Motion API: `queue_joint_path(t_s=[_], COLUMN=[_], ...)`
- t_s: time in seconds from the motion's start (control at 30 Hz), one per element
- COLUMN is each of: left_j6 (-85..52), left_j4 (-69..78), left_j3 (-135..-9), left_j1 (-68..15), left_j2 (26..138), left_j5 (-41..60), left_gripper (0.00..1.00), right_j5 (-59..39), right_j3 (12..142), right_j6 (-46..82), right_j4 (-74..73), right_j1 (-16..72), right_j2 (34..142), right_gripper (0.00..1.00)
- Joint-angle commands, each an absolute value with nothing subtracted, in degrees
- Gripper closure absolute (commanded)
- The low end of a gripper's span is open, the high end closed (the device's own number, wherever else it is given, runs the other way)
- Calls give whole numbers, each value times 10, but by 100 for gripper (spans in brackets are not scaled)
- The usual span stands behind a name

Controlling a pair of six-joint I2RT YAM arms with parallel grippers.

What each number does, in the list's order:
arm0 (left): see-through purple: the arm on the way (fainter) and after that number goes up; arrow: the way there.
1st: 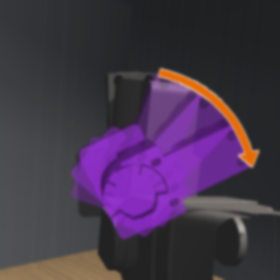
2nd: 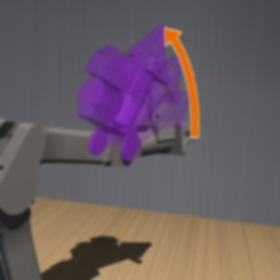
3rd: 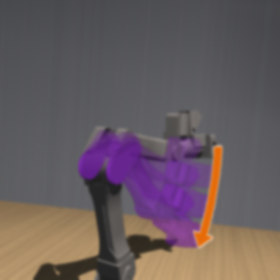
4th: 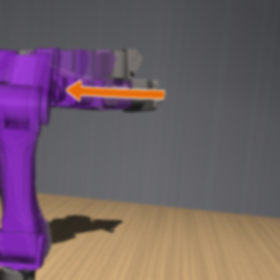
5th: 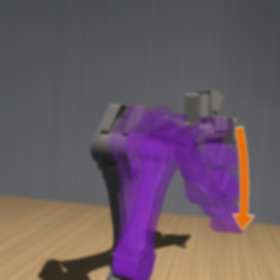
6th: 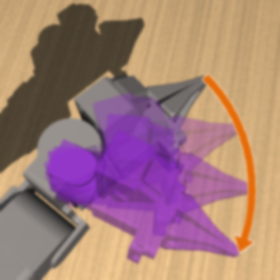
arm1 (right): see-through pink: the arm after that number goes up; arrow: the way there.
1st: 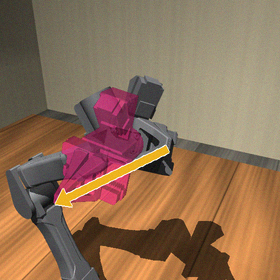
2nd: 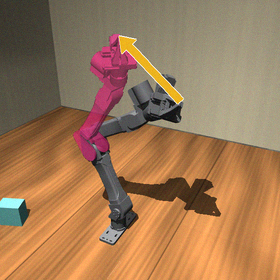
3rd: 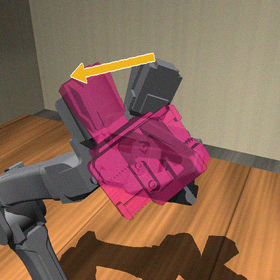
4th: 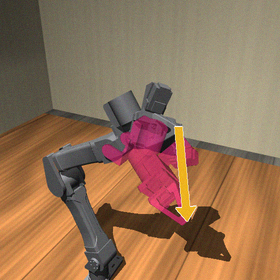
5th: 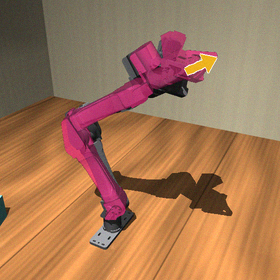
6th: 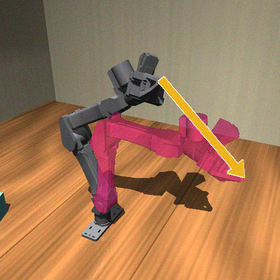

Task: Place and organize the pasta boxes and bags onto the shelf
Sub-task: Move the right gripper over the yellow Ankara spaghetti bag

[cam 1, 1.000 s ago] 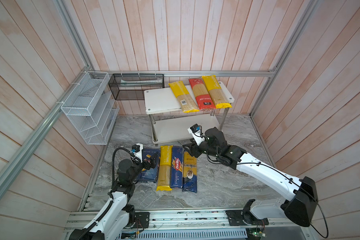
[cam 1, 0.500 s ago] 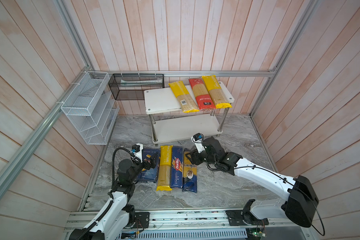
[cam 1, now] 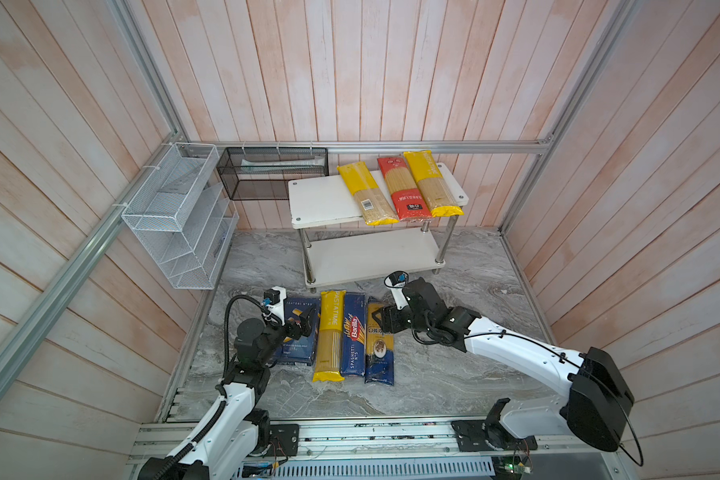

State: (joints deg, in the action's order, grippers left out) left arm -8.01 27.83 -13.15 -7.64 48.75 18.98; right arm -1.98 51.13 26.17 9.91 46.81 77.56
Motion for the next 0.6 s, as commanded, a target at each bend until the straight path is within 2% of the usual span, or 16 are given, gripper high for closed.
queue_joint_path(t_s=[0.0, 0.13, 0.27, 0.57], left_j6=[-81, -81, -81, -81], left_j4=[280, 279, 280, 279], left_j3=[-136, -135, -134, -134], left_j1=[-77, -77, -77, -77], left_j2=[491, 489, 488, 489], left_j5=[192, 191, 190, 190], left_gripper=[0, 0, 0, 0], right_j5=[-7, -2, -13, -4], right_j3=[467, 482, 480, 467], right_j6=[311, 304, 305, 326], right_j4=[85, 118, 133, 135], right_j1=[472, 471, 473, 479], right_j2=[767, 795, 812, 843], right_gripper=[28, 23, 12, 7])
